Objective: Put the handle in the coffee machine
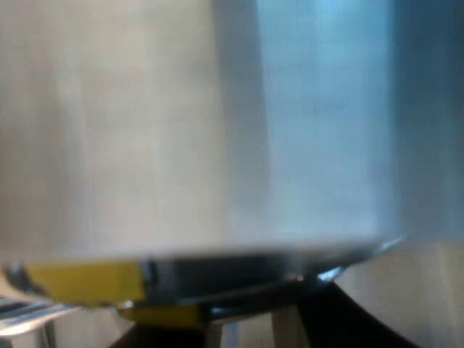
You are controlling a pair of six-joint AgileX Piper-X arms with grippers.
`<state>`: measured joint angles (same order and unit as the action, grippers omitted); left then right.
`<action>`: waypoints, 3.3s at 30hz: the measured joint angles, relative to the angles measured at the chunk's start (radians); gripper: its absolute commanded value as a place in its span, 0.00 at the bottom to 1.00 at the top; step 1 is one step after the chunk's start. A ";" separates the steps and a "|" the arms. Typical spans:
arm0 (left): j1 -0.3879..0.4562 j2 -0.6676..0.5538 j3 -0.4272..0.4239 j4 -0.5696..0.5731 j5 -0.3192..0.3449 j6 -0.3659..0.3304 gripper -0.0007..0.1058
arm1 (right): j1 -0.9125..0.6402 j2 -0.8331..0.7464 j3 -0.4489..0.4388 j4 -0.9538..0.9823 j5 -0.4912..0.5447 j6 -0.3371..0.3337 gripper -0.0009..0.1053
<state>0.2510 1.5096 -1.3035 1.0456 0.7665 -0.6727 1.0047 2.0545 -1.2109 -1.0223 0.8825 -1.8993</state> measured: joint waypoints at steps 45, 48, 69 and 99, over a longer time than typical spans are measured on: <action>-0.076 0.003 -0.003 0.436 0.040 0.180 0.01 | 0.000 0.000 0.000 -0.006 -0.002 -0.015 0.20; -0.076 0.003 -0.003 0.458 0.056 0.180 0.01 | 0.000 0.000 0.000 -0.006 -0.002 -0.015 0.20; -0.091 -0.100 0.165 0.419 0.063 0.225 0.01 | 0.000 0.000 0.000 -0.006 0.010 -0.030 0.20; -0.229 -0.172 0.186 0.456 0.179 0.181 0.01 | 0.012 -0.174 0.015 0.580 0.079 0.176 0.50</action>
<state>0.0216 1.3379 -1.1173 1.5015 0.9458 -0.4919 1.0165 1.8808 -1.1956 -0.4422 0.9613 -1.7234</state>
